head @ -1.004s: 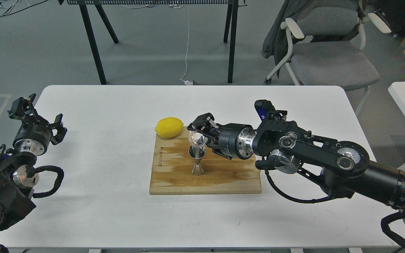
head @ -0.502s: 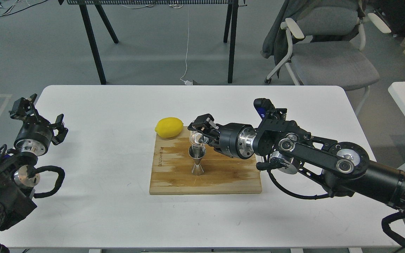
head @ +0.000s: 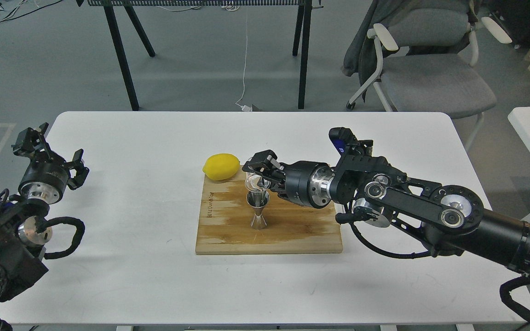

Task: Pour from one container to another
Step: 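Tilt the glass cup with the right gripper, pouring into the jigger, then carry the glass cup back and lower it onto the table, then open the right gripper to release the glass cup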

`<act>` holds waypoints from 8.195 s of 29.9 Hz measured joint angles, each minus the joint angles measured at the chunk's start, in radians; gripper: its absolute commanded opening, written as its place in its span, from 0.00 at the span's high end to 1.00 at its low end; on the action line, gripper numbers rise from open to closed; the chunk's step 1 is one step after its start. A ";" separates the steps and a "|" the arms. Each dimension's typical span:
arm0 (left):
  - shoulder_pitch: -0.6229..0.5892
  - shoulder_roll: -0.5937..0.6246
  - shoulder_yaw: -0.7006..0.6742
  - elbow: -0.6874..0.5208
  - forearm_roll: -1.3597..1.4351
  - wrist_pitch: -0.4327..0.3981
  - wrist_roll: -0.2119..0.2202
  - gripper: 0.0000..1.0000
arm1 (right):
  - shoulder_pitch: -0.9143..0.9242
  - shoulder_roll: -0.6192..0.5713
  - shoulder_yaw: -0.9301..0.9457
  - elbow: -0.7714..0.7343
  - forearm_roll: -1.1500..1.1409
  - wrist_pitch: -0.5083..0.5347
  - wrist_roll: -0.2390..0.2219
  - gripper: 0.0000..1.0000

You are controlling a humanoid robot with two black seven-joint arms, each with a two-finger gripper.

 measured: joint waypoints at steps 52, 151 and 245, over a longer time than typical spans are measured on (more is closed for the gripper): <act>0.001 -0.001 0.000 0.000 0.000 0.000 0.000 0.00 | 0.062 -0.017 -0.084 0.006 -0.112 0.019 0.014 0.74; 0.006 0.011 -0.003 0.000 -0.002 0.000 0.000 0.00 | 0.137 -0.042 -0.150 0.004 -0.184 0.005 0.079 0.75; 0.011 0.005 -0.025 0.000 -0.001 0.000 0.000 0.00 | -0.660 0.114 1.131 -0.312 0.936 -0.441 0.159 0.62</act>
